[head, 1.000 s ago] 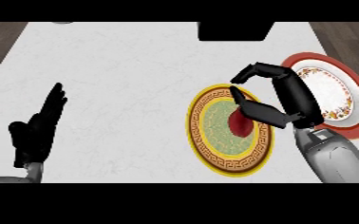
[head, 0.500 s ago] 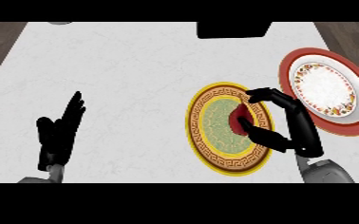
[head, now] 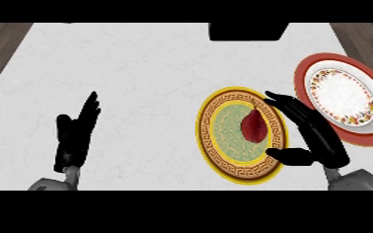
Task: Pick the pear from the plate and place it in the plate
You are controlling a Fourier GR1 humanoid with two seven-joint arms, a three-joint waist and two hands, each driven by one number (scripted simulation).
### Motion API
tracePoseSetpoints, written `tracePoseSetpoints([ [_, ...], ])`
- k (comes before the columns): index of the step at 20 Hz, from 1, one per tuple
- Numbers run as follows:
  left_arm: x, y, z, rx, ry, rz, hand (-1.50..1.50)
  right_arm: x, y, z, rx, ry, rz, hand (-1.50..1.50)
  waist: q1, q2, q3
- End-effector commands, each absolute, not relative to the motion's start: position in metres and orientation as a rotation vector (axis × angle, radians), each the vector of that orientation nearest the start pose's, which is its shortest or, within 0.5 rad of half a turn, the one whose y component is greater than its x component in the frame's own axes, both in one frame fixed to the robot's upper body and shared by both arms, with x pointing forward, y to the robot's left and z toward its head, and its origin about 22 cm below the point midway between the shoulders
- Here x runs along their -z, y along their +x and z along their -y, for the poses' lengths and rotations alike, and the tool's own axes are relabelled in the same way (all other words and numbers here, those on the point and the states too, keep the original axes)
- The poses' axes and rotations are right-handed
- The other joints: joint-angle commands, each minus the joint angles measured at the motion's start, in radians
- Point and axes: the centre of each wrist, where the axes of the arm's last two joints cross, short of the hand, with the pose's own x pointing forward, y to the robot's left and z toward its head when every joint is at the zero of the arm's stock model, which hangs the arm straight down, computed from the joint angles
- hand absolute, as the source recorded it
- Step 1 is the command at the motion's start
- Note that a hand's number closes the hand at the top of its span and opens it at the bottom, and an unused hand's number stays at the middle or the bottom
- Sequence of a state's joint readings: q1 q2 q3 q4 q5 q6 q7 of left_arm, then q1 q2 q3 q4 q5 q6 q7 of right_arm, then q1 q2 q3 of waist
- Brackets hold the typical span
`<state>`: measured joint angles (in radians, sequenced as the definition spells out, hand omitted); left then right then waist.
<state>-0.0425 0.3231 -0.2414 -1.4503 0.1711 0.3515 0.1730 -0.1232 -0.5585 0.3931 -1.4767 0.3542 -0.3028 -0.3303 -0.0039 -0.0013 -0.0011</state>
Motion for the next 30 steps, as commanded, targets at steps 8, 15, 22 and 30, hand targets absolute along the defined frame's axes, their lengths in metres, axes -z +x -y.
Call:
tracePoseSetpoints([
  [8,0.008,0.254,-0.249,0.019,0.254,1.287,0.0,-0.07,0.258,0.223,-1.362,-0.749,1.423,-1.5,0.005,-0.002,-0.001],
  [15,0.012,0.235,-0.249,0.024,0.229,1.271,0.0,-0.078,0.276,0.203,-1.424,-0.706,1.2,-1.5,0.013,0.0,0.001],
  [22,0.005,0.232,-0.25,0.041,0.247,1.288,0.0,-0.053,0.286,0.194,-1.428,-0.689,1.157,-1.5,0.01,0.001,0.001],
  [30,0.01,0.256,-0.267,0.031,0.26,1.281,0.0,-0.053,0.288,0.212,-1.468,-0.677,1.139,-1.5,0.005,0.001,0.001],
])
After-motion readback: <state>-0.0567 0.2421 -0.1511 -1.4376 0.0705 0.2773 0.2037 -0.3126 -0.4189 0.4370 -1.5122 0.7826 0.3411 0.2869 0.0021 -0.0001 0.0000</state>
